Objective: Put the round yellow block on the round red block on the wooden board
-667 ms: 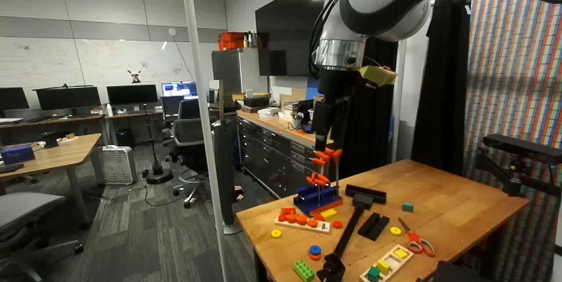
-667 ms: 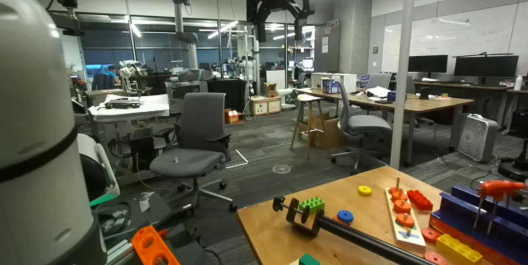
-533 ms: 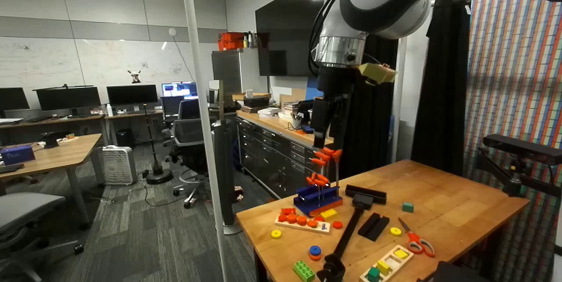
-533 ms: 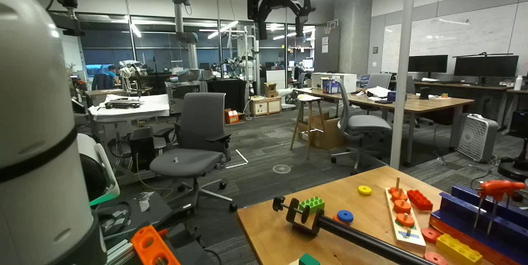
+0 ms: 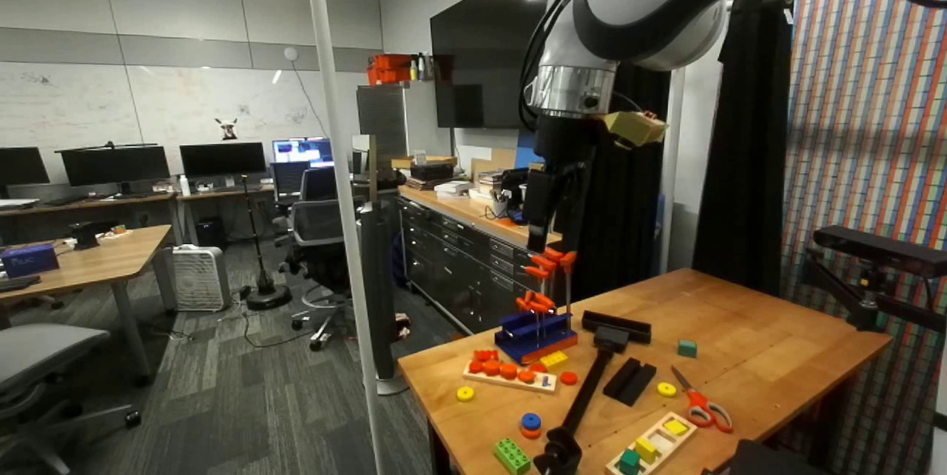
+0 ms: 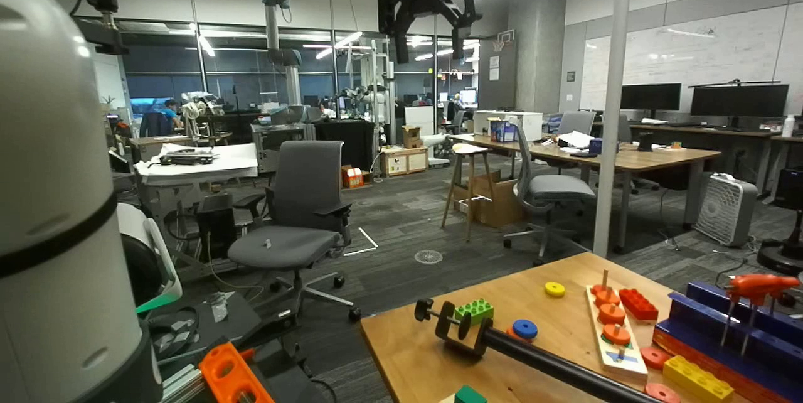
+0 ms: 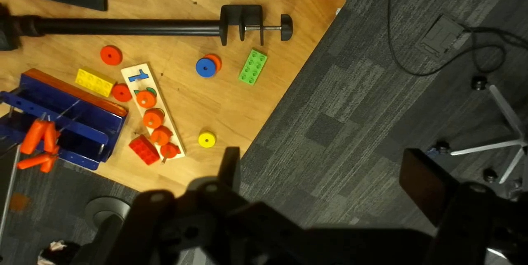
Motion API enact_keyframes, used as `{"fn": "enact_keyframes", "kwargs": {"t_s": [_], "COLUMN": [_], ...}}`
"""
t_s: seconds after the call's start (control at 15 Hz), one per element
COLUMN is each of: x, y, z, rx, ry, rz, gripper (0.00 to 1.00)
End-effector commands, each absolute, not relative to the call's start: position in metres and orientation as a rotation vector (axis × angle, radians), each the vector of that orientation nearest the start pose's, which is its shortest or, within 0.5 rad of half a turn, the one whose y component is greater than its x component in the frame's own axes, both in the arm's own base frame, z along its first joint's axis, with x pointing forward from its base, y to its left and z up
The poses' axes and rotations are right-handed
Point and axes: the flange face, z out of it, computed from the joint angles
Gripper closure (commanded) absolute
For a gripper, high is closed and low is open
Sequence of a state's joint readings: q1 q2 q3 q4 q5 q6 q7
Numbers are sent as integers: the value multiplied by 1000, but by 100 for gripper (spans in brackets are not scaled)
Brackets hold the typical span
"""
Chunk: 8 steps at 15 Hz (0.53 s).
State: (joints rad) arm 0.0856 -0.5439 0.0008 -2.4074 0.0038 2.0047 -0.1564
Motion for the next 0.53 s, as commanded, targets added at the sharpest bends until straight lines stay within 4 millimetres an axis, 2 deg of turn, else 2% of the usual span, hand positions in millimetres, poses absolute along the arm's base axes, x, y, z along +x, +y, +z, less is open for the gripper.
{"fn": "enact_keyframes", "kwargs": {"t_s": [0.0, 0.27, 0.47], "x": [409, 435, 453], "y": [25, 4, -12], "z": [494, 431, 376], "rx": [-3138, -3184, -3229], "ry": [-388, -271, -188], "rz": [-331, -414, -405], "gripper": [0, 0, 0]}}
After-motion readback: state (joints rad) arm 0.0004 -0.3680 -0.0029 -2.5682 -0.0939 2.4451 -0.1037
